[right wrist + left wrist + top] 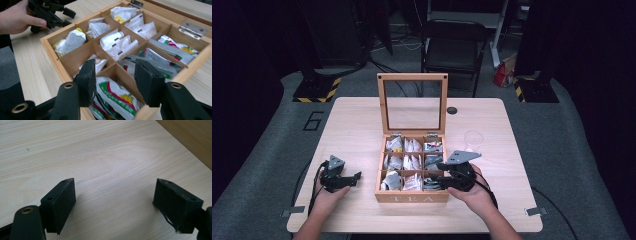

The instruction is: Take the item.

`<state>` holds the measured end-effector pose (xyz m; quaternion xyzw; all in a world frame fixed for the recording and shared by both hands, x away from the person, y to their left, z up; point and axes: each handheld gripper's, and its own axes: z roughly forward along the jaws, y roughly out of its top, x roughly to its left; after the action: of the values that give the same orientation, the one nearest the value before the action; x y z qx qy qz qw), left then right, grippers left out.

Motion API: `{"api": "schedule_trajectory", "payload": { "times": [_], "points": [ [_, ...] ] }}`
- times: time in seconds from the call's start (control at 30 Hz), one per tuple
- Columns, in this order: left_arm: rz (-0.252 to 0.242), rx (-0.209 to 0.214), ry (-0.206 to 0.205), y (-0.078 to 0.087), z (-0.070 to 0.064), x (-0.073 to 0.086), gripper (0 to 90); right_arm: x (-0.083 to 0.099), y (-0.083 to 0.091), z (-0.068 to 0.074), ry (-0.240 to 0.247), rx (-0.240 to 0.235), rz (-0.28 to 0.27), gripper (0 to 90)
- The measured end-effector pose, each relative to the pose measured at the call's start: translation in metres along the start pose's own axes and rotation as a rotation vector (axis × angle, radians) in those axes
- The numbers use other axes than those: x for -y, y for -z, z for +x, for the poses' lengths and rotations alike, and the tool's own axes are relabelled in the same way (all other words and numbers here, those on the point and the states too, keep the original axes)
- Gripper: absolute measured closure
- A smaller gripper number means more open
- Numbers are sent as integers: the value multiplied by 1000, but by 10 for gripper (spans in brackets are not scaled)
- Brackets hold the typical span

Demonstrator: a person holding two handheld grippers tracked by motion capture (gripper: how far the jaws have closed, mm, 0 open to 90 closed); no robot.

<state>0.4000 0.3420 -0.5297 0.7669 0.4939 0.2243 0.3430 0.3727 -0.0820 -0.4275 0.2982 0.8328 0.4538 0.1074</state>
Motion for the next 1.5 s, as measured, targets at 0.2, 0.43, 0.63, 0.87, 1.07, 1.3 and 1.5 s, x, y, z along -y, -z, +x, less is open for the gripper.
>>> {"api": "schedule_trajectory", "payload": {
  "times": [0.2, 0.43, 0.63, 0.87, 1.07, 1.3, 1.5],
  "points": [
    [1, 2, 1, 0, 0, 0, 178, -10, -14, 6, 17, -44, 2, 519],
    [4, 2, -1, 0, 0, 0, 178, -21, -29, 12, 63, -70, 12, 533],
    [4, 2, -1, 0, 0, 0, 178, -28, -39, 16, 67, -87, 8, 540],
    [5, 4, -1, 0, 0, 0, 178, -38, -49, 20, 87, -106, 11, 546],
    [4, 4, -1, 0, 0, 0, 178, -43, -56, 21, 88, -116, 7, 550],
    [4, 4, 0, 0, 0, 0, 178, -48, -65, 22, 105, -134, 34, 572],
    [5, 4, -1, 0, 0, 0, 178, -51, -72, 22, 106, -144, 37, 577]
  ]
}}
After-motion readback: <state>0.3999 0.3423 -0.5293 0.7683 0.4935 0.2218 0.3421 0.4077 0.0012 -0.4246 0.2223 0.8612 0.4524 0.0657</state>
